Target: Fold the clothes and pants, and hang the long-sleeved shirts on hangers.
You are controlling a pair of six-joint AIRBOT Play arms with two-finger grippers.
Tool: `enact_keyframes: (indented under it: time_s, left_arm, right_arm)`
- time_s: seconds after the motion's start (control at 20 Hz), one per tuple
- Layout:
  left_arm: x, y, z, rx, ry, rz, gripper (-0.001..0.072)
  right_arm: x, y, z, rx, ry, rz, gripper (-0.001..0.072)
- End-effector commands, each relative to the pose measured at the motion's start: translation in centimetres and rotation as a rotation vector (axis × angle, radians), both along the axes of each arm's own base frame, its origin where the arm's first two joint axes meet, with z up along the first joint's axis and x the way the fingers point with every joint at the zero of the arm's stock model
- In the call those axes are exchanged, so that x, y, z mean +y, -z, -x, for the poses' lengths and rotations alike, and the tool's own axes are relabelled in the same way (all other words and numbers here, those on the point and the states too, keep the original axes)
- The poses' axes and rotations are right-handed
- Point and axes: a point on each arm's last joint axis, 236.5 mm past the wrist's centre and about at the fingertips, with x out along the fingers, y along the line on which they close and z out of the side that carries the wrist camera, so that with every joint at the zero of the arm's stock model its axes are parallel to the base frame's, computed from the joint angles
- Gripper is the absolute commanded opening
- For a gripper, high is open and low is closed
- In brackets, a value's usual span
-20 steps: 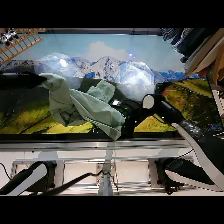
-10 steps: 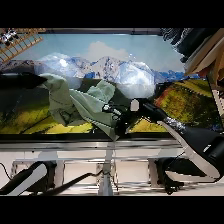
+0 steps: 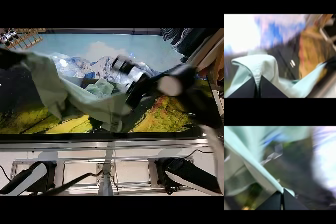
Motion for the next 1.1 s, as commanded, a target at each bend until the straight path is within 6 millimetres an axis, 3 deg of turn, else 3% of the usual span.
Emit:
enact_keyframes:
  time_s: [0.0,0.1,0.15,0.2,0.25,0.3,0.35,0.45,0.55,0.6,0.65,0.7,0.8,0.85,0.95,1.05]
  left_arm:
    - [-4.3,-14.9,5.7,-0.369,0.145,0.107,0.0009]
    - [-8.0,-23.4,13.7,-0.651,0.349,0.214,0.0008]
    - [-9.3,-26.6,18.4,-0.794,0.445,0.248,0.0008]
    - [-10.1,-28.8,22.3,-0.915,0.504,0.277,0.0008]
    - [-10.4,-30.0,24.6,-0.991,0.515,0.286,0.0009]
    - [-10.5,-30.5,25.2,-1.036,0.479,0.251,0.0009]
    - [-10.2,-30.4,24.1,-1.057,0.394,0.180,0.0009]
    - [-6.7,-29.8,18.3,-1.025,0.131,0.026,0.0009]
    - [-2.3,-28.5,11.8,-0.923,0.006,0.105,0.0009]
    - [-1.6,-26.1,7.5,-0.836,0.022,0.176,0.0009]
    - [-1.4,-22.5,2.3,-0.726,0.024,0.195,0.0009]
    - [-1.6,-17.6,-3.5,-0.590,0.018,0.194,0.0008]
    - [-2.8,-8.4,-12.2,-0.378,0.027,0.218,0.0009]
    - [-2.4,-3.8,-16.1,-0.289,0.007,0.244,0.0009]
    - [0.0,4.6,-22.0,-0.125,-0.085,0.314,0.0009]
    - [2.8,11.2,-25.6,-0.005,-0.162,0.370,0.0009]
  right_arm:
    - [-7.3,-24.5,4.3,-0.581,0.208,-0.389,0.0013]
    - [-7.6,-35.5,11.6,-0.837,0.066,-0.713,0.0014]
    - [-7.6,-39.0,15.1,-0.927,-0.025,-0.814,0.0014]
    - [-7.4,-41.3,17.9,-0.990,-0.104,-0.890,0.0014]
    - [-7.4,-42.6,19.8,-1.025,-0.158,-0.931,0.0014]
    - [-7.3,-43.1,20.7,-1.045,-0.188,-0.944,0.0014]
    - [-7.3,-43.1,20.3,-1.051,-0.181,-0.932,0.0014]
    - [-7.6,-42.2,17.2,-1.059,-0.102,-0.851,0.0014]
    - [-8.5,-40.1,11.0,-1.033,0.073,-0.723,0.0014]
    - [-8.8,-38.2,7.0,-0.998,0.170,-0.639,0.0014]
    - [-9.0,-35.8,3.1,-0.949,0.258,-0.563,0.0014]
    - [-9.2,-32.6,-1.1,-0.868,0.338,-0.491,0.0014]
    - [-11.3,-24.0,-9.6,-0.648,0.510,-0.375,0.0014]
    - [-12.7,-19.5,-13.4,-0.542,0.574,-0.347,0.0014]
    - [-14.1,-10.4,-20.4,-0.343,0.629,-0.384,0.0014]
    - [-14.0,-3.2,-26.1,-0.223,0.640,-0.481,0.0014]
